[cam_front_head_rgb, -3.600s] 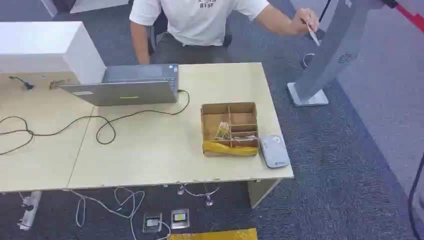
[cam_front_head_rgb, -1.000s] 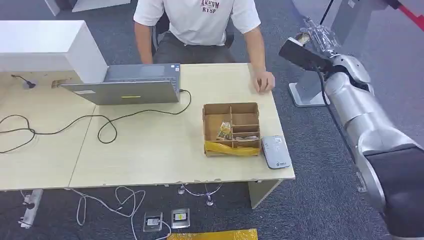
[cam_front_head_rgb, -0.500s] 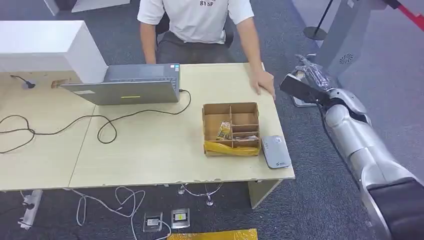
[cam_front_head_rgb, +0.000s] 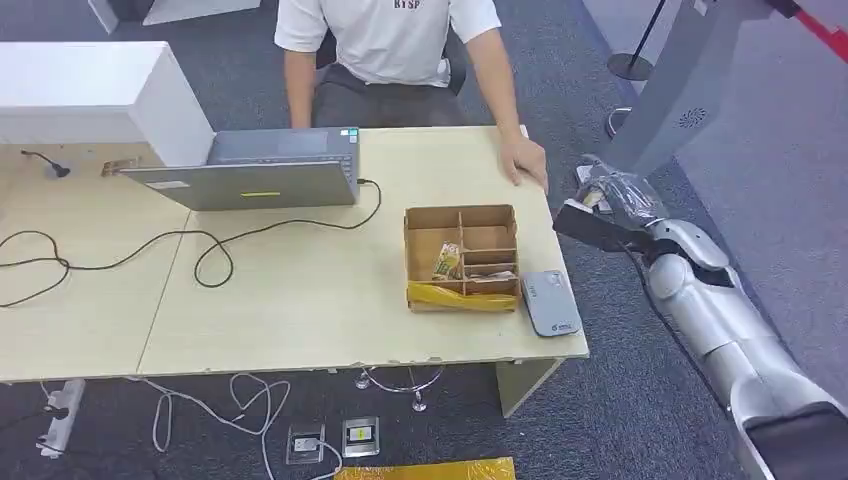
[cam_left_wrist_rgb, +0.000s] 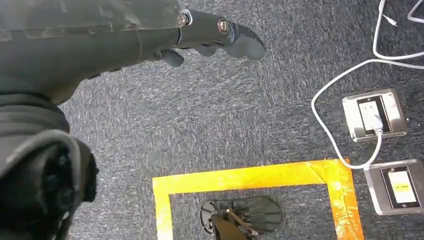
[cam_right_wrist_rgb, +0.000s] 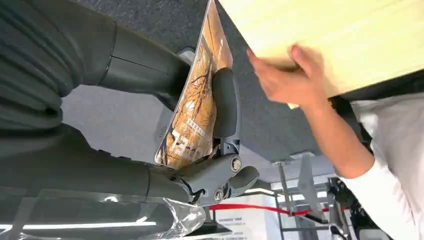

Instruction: Pass the card to the sensor for recognition and then transmit it.

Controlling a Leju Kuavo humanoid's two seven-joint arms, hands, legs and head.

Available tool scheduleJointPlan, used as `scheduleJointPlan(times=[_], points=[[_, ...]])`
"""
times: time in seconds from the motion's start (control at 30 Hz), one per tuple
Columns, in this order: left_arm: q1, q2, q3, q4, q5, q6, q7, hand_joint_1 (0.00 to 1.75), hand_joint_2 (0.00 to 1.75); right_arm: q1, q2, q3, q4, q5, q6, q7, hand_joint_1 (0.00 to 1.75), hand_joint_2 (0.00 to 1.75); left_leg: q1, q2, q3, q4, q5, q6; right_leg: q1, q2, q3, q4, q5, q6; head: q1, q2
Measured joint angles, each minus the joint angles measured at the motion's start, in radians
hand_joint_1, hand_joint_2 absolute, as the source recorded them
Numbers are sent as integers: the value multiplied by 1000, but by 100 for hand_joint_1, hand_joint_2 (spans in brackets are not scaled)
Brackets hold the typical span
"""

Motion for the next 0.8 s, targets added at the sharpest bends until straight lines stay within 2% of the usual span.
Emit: scheduleJointPlan(times=[0.43,0.8], points=[[0,0,0,0,-8,6,0,0,0,133,-13,-31,-124,22,40,59,175,175,0,0,0,0,0,0,0,0,0,0,0,0,0,0],[0,0,0,0,-11,6,0,0,0,200,-15,-45,-189,21,40,71,175,175,0,1,0,0,0,0,0,1,0,0,0,0,0,0]])
